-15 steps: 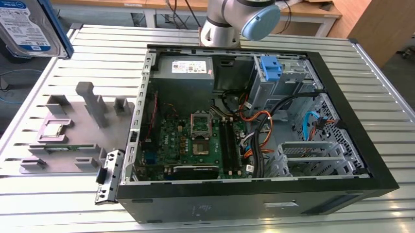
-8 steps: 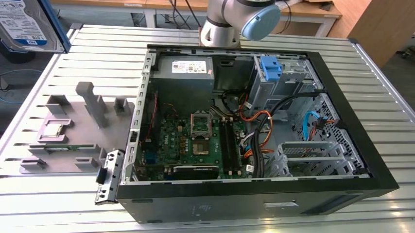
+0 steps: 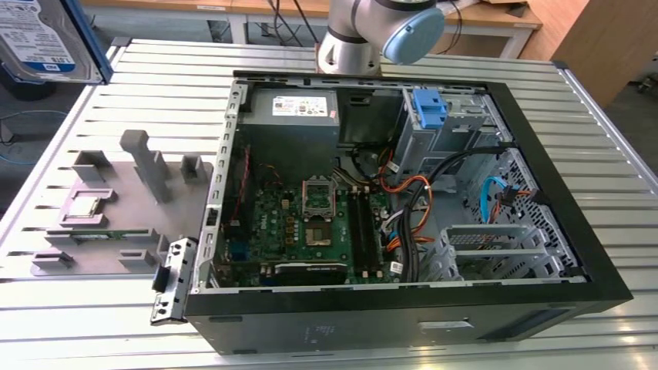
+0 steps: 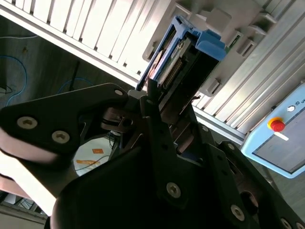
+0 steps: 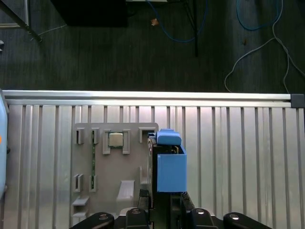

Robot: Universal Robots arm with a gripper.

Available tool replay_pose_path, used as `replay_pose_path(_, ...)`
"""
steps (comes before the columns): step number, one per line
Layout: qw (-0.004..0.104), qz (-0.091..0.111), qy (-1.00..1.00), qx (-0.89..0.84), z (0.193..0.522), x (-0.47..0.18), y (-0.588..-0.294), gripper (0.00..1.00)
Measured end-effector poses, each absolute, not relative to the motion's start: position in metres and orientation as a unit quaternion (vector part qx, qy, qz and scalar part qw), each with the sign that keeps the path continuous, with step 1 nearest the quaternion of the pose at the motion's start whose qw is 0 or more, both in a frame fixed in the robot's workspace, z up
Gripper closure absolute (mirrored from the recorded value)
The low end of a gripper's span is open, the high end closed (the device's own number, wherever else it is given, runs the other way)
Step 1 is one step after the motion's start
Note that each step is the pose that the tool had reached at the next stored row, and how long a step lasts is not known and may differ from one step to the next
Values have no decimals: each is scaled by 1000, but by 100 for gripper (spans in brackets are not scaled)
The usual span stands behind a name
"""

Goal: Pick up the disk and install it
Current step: 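Pick up the disk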

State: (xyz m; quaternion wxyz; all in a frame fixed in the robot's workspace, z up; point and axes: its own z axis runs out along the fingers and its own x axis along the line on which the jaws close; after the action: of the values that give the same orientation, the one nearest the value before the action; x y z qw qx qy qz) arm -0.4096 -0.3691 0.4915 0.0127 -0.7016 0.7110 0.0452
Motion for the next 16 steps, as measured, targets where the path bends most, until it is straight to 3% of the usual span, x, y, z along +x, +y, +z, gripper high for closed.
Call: replay_pose_path(16, 13, 45, 711, -702, 491, -377, -369, 65)
